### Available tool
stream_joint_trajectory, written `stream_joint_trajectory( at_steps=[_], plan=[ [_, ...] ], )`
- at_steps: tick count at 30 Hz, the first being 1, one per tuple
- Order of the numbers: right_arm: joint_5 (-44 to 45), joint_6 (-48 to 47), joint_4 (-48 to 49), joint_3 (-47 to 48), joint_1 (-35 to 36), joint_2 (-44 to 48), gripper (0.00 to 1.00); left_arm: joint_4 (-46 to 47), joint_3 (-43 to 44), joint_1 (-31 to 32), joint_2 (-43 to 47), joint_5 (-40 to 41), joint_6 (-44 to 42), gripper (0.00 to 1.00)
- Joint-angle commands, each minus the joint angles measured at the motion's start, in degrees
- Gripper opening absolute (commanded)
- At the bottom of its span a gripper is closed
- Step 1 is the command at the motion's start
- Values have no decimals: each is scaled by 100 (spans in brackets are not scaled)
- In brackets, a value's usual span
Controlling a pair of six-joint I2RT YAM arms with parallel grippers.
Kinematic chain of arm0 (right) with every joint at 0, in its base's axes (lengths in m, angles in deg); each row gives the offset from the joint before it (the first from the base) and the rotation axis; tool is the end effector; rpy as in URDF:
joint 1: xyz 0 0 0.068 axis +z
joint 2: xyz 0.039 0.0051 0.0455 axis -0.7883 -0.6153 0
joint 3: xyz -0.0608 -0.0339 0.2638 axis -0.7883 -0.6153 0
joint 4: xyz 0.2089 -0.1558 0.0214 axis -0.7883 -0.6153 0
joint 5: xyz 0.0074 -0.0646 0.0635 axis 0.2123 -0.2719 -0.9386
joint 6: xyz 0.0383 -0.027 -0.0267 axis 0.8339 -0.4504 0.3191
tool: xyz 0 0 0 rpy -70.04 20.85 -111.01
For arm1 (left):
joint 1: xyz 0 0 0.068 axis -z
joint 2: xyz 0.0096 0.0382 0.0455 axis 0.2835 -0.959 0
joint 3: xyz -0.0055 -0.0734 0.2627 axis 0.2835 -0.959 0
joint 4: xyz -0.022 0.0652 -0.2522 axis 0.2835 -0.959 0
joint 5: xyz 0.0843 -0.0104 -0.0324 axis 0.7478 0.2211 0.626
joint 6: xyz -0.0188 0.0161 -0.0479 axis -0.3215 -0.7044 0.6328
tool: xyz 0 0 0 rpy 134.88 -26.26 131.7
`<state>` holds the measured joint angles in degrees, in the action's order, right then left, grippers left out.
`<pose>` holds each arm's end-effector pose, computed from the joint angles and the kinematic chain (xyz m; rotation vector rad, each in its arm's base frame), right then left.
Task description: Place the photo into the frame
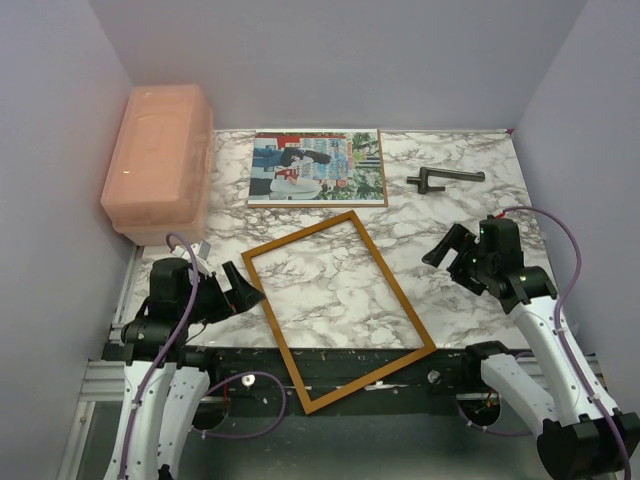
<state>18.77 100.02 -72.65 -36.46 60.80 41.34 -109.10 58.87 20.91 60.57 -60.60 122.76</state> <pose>0.1579 0.0267 0.2663 0.6321 2.3699 0.4630 0.0783 -0.0212 0.2719 -0.3681 2.3190 -0.8371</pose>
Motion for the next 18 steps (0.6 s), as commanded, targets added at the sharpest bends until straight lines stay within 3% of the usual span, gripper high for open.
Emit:
stream_joint_trajectory(
  at_steps=[1,18],
  plan=[
    [-284,-79,-233,36,-22,57,100,-171,25,-33,-78,-300,-453,98],
    [-752,-450,68,17,-26,-193,100,139,313,-34,-11,129,-242,98]
  ],
)
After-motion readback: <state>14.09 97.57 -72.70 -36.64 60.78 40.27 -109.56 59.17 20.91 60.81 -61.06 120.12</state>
